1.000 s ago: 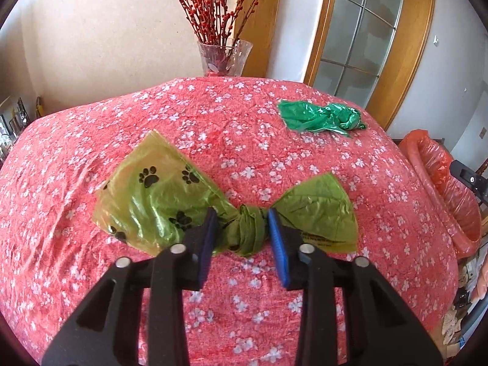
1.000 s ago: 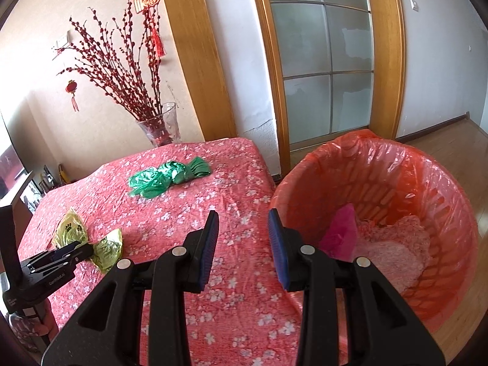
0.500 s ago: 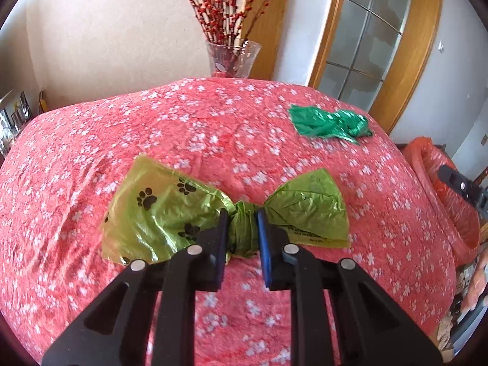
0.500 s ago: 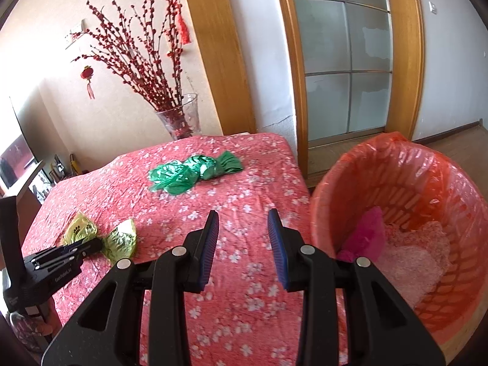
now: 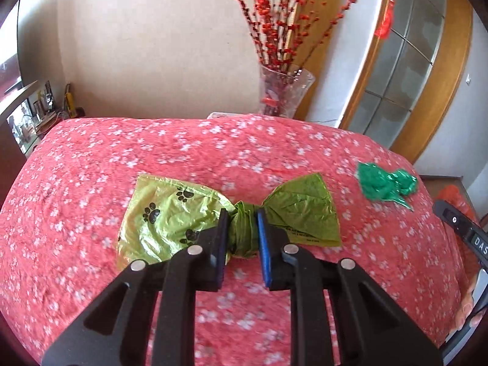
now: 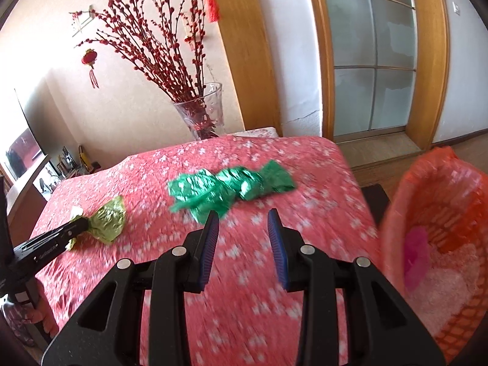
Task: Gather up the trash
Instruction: 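Grasp the knotted green plastic bag with the right tool while the left tool holds its bag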
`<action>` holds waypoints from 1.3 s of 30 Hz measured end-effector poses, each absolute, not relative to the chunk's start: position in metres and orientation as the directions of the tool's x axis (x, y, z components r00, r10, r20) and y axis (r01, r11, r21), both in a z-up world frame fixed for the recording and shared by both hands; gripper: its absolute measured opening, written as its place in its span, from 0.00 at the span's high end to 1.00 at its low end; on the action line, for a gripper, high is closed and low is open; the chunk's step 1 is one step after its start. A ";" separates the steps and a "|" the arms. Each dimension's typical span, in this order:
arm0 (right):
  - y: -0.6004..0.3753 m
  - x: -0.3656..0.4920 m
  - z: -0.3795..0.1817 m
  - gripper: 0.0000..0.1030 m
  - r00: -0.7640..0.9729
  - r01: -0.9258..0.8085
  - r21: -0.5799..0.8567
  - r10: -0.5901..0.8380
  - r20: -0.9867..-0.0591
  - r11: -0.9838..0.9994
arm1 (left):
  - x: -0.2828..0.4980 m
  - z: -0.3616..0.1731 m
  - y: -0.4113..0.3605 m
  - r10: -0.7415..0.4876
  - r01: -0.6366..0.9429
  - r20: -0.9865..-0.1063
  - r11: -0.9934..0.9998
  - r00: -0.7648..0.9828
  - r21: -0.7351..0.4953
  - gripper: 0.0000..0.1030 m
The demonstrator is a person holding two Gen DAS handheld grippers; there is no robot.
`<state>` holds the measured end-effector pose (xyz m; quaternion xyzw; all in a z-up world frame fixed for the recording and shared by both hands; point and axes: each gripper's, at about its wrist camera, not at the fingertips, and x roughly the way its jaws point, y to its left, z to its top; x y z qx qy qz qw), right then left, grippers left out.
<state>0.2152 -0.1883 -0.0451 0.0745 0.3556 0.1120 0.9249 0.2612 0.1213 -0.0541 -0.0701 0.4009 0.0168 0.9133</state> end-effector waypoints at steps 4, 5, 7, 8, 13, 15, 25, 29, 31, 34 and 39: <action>-0.176 0.240 -0.047 0.66 0.722 -0.148 0.203 0.246 -0.646 0.968 | 0.262 -0.057 0.136 -0.006 -0.115 -0.739 0.987 0.673 -0.113 0.82; -0.174 0.244 -0.048 0.66 0.721 -0.146 0.200 0.243 -0.649 0.969 | 0.262 -0.058 0.139 -0.003 -0.120 -0.740 0.986 0.673 -0.114 0.82; -0.169 0.255 -0.049 0.66 0.720 -0.140 0.188 0.230 -0.655 0.972 | 0.262 -0.059 0.144 0.001 -0.128 -0.741 0.985 0.672 -0.115 0.81; -0.168 0.258 -0.049 0.66 0.719 -0.139 0.184 0.227 -0.657 0.973 | 0.262 -0.059 0.147 0.002 -0.131 -0.741 0.985 0.671 -0.115 0.82; -0.160 0.275 -0.052 0.61 0.713 -0.131 0.140 0.192 -0.674 0.981 | 0.264 -0.062 0.152 0.001 -0.134 -0.744 0.984 0.668 -0.119 0.81; -0.156 0.280 -0.054 0.61 0.709 -0.134 0.118 0.179 -0.682 0.984 | 0.263 -0.063 0.152 -0.002 -0.132 -0.744 0.984 0.668 -0.122 0.81; -0.146 0.293 -0.060 0.55 0.694 -0.155 0.013 0.118 -0.710 0.988 | 0.265 -0.064 0.148 -0.008 -0.120 -0.744 0.986 0.668 -0.118 0.81; -0.144 0.303 -0.062 0.50 0.686 -0.169 -0.018 0.105 -0.720 0.986 | 0.266 -0.065 0.147 -0.011 -0.115 -0.747 0.986 0.665 -0.118 0.81; -0.143 0.308 -0.064 0.45 0.679 -0.172 -0.025 0.100 -0.728 0.985 | 0.267 -0.065 0.147 -0.013 -0.114 -0.747 0.986 0.664 -0.119 0.81; -0.151 0.312 -0.070 0.44 0.648 -0.172 0.019 0.127 -0.751 0.985 | 0.268 -0.066 0.147 -0.017 -0.112 -0.747 0.986 0.664 -0.121 0.81; -0.158 0.302 -0.072 0.59 0.651 -0.181 0.059 0.165 -0.741 0.982 | 0.270 -0.066 0.148 -0.022 -0.109 -0.749 0.986 0.662 -0.125 0.81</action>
